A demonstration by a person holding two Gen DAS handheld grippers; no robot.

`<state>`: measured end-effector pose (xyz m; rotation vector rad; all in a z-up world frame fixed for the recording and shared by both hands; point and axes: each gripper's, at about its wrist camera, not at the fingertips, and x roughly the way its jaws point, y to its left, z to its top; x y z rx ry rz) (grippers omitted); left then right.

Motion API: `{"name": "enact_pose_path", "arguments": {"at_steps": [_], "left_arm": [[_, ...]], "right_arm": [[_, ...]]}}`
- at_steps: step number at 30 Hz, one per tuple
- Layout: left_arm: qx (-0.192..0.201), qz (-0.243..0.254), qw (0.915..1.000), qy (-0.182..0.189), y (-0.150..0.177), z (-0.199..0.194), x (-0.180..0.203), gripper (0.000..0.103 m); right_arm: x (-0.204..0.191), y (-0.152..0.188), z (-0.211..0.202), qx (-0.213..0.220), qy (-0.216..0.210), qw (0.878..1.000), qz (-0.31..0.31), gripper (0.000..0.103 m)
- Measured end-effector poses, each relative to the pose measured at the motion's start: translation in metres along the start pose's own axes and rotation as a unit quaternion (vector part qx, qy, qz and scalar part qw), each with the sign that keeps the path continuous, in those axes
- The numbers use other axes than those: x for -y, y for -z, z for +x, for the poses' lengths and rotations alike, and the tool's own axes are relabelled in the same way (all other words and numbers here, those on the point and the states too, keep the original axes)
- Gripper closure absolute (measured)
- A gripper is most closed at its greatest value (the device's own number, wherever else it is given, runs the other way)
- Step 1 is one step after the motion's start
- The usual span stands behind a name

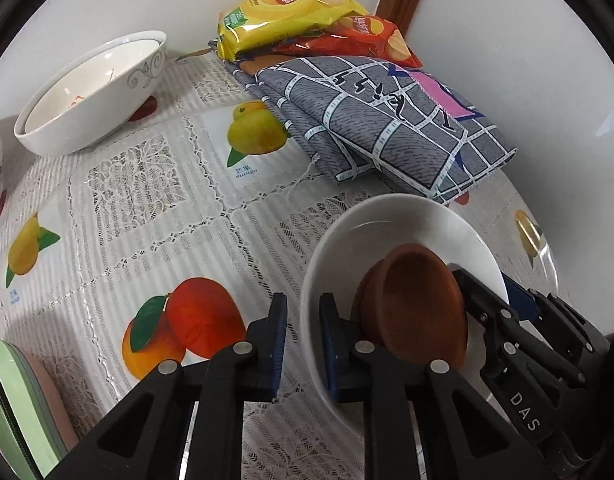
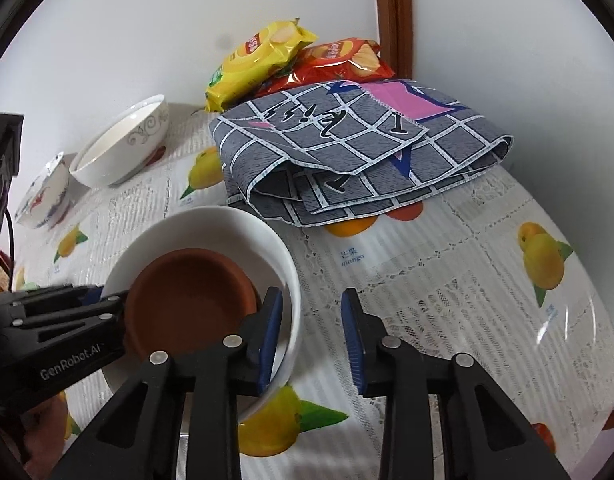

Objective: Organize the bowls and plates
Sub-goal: 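Close the left gripper on the white bowl rim while the right gripper grasps the opposite rim, then lift the white bowl with both grippers toward the green plate stack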

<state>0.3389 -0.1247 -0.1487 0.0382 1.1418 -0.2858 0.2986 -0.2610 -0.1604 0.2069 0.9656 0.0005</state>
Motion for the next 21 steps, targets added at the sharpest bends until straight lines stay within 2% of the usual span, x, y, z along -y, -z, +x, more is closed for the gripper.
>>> {"name": "enact_pose_path", "arguments": {"at_steps": [6, 7, 8, 17, 21], "left_arm": [[0.005, -0.025, 0.9996, 0.013, 0.004, -0.001, -0.003, 0.092], [0.007, -0.030, 0.9995, 0.013, 0.004, -0.001, -0.003, 0.092], [0.008, -0.028, 0.9995, 0.011, 0.005, -0.002, -0.002, 0.092], [0.011, -0.035, 0.9993, 0.005, 0.023, -0.017, -0.002, 0.093], [0.009, -0.046, 0.9989, 0.005, 0.033, -0.024, -0.008, 0.094]], "right_arm": [[0.001, 0.001, 0.002, -0.009, -0.025, 1.000, 0.014, 0.083], [0.000, 0.000, 0.002, -0.011, -0.031, 0.999, 0.014, 0.089], [-0.001, 0.000, 0.002, -0.012, -0.034, 0.999, 0.015, 0.091], [-0.002, 0.010, -0.010, -0.010, -0.033, 0.999, 0.034, 0.095], [-0.005, 0.018, -0.019, -0.019, -0.045, 0.998, 0.037, 0.095]]}}
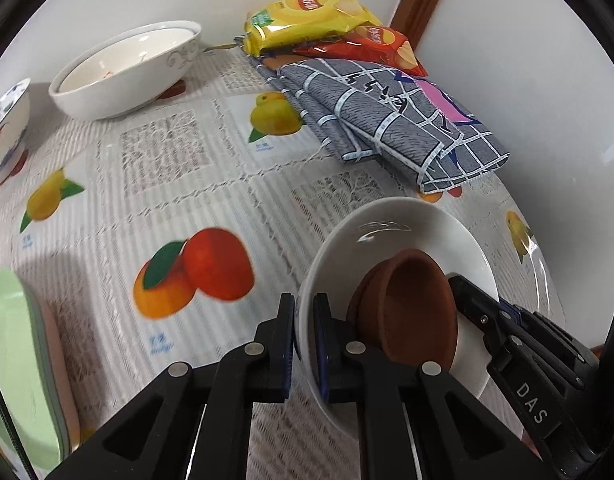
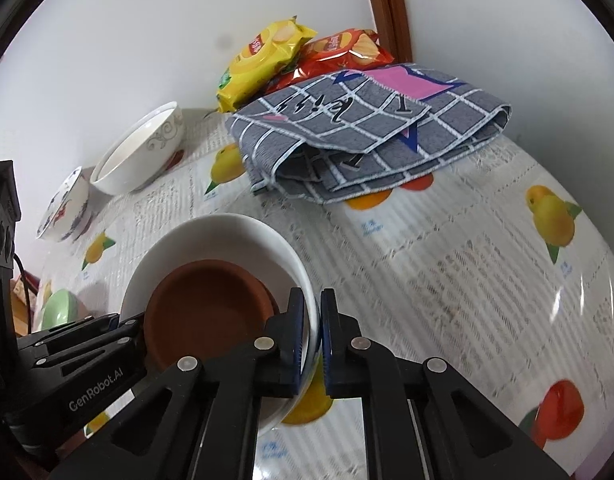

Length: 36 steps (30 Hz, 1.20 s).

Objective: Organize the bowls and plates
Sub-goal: 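Lift the white bowl with both grippers toward the green plate stack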

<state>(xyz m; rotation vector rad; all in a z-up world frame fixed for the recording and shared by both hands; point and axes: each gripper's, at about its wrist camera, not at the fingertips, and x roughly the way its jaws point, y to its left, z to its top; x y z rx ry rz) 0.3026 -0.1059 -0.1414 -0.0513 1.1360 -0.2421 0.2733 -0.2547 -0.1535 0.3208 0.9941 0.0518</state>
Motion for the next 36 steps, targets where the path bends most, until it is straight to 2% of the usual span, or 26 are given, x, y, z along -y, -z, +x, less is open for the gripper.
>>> {"name": "enact_pose_path", "arguments": {"at_steps": [9, 36], "left_arm": [[0.011, -0.016, 0.9998, -0.004, 0.016, -0.030, -0.020, 0.094], [0.060, -0.052, 0.9968, -0.010, 0.024, -0.099, -0.078, 0.094]], "right_arm": [[-0.023, 0.013, -0.019, 0.005, -0.010, 1.000, -0.006, 0.095], [-0.103, 0.012, -0.058, 0.035, -0.031, 0.998, -0.046, 0.095]]}}
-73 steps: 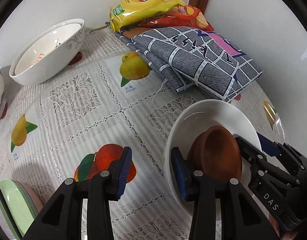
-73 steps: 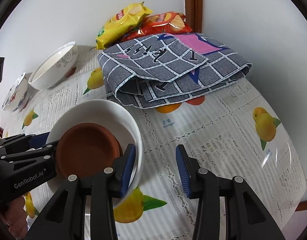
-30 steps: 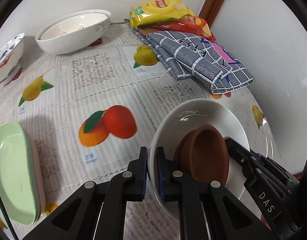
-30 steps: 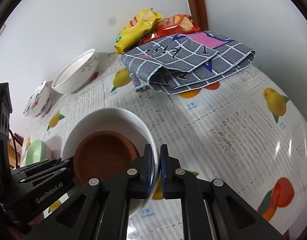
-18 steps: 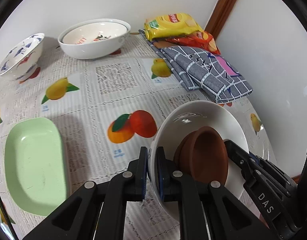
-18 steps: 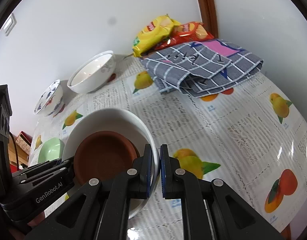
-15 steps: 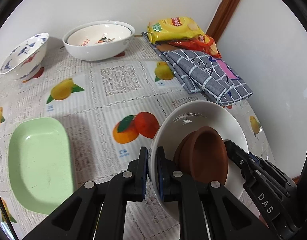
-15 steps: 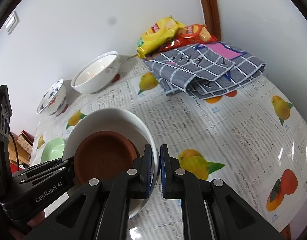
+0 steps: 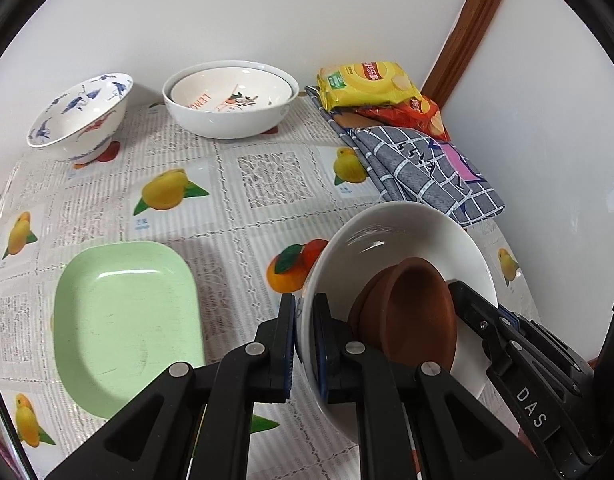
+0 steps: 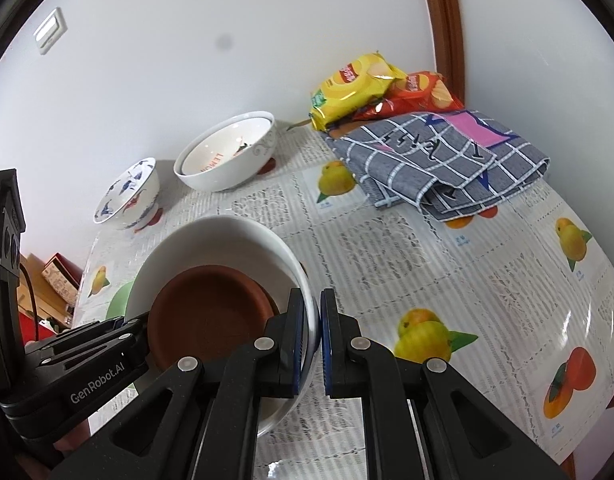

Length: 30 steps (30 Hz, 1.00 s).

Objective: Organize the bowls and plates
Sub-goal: 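Lift the white bowl with both grippers toward the green plate stack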

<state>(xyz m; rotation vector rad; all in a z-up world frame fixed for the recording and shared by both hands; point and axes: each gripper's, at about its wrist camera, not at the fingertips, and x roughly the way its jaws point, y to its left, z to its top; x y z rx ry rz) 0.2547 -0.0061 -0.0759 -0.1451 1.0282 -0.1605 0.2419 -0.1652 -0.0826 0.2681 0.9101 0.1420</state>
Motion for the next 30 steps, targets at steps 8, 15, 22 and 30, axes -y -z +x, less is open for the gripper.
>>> {"name": "enact_pose_path", "arguments": {"at_steps": [8, 15, 22, 30], "left_arm": [[0.007, -0.009, 0.9999, -0.005, 0.002, -0.012, -0.015, 0.094], [0.014, -0.020, 0.9996, -0.011, 0.005, -0.022, -0.029, 0.094], [0.023, -0.030, 0.9991, -0.018, 0.006, -0.032, -0.044, 0.094], [0.027, -0.042, 0.9984, -0.025, 0.009, -0.039, -0.060, 0.094]], "right_arm": [[-0.017, 0.001, -0.003, 0.001, -0.007, 1.000, -0.008, 0.095], [-0.033, 0.003, -0.003, 0.002, -0.015, 1.000, -0.017, 0.095], [-0.050, 0.003, -0.003, 0.005, -0.024, 0.999, -0.027, 0.095], [-0.067, 0.006, 0.001, 0.003, -0.033, 0.999, -0.036, 0.095]]}}
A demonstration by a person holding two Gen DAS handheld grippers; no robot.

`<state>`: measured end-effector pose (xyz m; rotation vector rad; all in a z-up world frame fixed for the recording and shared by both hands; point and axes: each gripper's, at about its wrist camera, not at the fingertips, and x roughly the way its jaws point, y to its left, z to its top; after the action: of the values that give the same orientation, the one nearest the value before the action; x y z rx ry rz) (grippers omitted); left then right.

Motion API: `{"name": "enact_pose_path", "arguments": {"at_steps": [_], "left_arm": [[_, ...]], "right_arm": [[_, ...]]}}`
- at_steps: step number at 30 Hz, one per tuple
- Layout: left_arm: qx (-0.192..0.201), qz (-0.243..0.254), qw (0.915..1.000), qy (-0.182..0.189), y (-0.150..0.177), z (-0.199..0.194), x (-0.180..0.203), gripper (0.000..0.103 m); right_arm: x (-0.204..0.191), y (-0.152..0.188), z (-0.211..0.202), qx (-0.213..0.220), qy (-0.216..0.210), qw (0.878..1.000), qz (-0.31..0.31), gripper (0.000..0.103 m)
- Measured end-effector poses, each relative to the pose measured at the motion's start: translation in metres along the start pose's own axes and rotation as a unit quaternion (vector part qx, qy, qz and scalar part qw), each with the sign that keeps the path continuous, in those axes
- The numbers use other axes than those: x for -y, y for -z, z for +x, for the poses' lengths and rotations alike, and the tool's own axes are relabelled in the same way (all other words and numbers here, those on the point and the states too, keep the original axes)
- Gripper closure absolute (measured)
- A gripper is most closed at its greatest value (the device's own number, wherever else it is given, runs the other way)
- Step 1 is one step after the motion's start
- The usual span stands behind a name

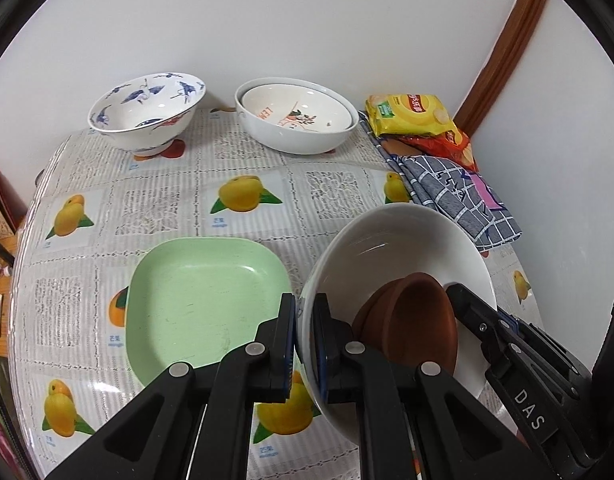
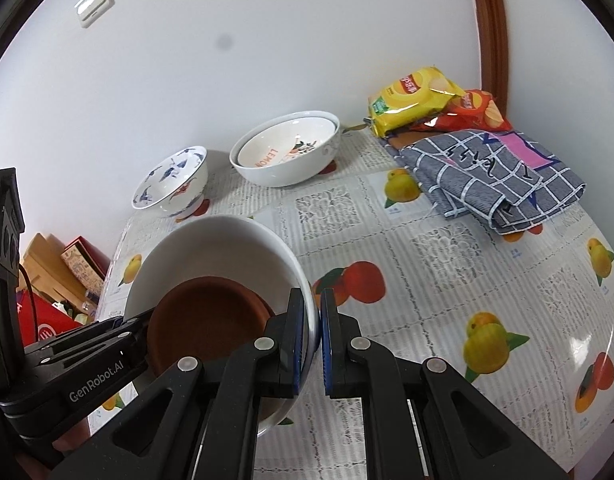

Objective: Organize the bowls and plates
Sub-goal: 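Lift the white bowl with both grippers toward the green plate stack, then lower the white bowl onto the green plate and open both grippers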

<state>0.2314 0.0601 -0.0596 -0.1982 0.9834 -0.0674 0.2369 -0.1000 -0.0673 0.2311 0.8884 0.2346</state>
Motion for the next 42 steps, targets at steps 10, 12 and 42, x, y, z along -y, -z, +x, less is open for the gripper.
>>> {"name": "enact_pose_path", "arguments": {"at_steps": [10, 12, 42], "left_arm": [[0.004, -0.012, 0.9999, -0.006, -0.001, -0.004, -0.018, 0.094], [0.004, -0.015, 0.9999, -0.008, -0.002, -0.004, -0.020, 0.094], [-0.016, -0.064, 0.9974, -0.029, 0.005, 0.020, -0.086, 0.094]], "right_arm": [[-0.015, 0.000, 0.006, -0.003, -0.009, 1.000, -0.011, 0.095], [-0.019, -0.001, 0.008, -0.004, -0.011, 1.000, -0.013, 0.095], [-0.065, 0.007, 0.060, -0.044, -0.036, 0.997, -0.043, 0.095]]}}
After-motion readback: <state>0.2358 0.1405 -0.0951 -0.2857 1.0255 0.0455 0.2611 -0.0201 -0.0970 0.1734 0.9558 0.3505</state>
